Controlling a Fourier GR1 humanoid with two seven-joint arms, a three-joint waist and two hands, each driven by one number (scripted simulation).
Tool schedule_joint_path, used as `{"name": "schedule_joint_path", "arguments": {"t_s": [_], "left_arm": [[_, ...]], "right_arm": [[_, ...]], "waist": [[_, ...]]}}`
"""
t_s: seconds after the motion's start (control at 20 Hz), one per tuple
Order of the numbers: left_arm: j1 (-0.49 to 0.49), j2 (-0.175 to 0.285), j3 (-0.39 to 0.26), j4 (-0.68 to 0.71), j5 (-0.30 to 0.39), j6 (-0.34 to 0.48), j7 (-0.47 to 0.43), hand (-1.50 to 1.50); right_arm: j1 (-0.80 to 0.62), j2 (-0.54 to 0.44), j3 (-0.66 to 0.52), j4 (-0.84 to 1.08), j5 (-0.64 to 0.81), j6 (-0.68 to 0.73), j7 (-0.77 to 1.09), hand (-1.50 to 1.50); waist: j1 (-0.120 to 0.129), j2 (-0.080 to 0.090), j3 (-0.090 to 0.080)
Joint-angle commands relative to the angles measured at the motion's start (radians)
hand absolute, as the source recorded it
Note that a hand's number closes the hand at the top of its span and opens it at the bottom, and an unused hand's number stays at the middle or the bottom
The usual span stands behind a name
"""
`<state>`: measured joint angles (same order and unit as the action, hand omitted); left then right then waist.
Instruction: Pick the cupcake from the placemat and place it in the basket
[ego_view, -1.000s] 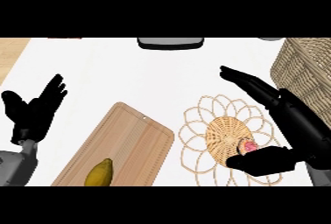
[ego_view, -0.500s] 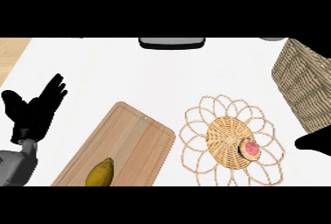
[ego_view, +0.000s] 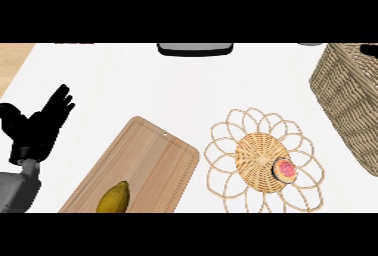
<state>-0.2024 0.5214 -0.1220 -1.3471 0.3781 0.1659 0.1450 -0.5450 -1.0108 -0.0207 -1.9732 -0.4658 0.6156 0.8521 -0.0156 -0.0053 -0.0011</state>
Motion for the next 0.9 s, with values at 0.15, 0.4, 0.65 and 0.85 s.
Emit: {"name": "schedule_joint_path", "arguments": {"t_s": [0.15, 0.4, 0.65, 0.85], "left_arm": [[0.039, -0.004, 0.035, -0.027, -0.024, -0.027, -0.022, 0.0], [-0.02, -0.056, 0.038, 0.052, -0.051, -0.031, -0.031, 0.0], [-0.026, -0.079, 0.035, 0.022, -0.075, -0.012, 0.021, 0.0], [0.002, -0.092, 0.016, -0.056, -0.114, -0.01, 0.037, 0.0]], "right_arm": [[0.244, 0.011, -0.273, -0.075, -0.07, 0.062, -0.075, -1.5], [0.448, 0.156, -0.392, -0.194, 0.029, 0.124, -0.188, -1.5], [0.556, 0.391, -0.285, -0.222, 0.372, 0.129, -0.372, -1.5], [0.533, 0.492, -0.197, -0.18, 0.56, 0.048, -0.46, -1.5]], "waist": [[-0.004, 0.001, 0.002], [-0.012, 0.002, 0.002], [0.006, 0.007, 0.003], [0.02, 0.005, 0.002]]}}
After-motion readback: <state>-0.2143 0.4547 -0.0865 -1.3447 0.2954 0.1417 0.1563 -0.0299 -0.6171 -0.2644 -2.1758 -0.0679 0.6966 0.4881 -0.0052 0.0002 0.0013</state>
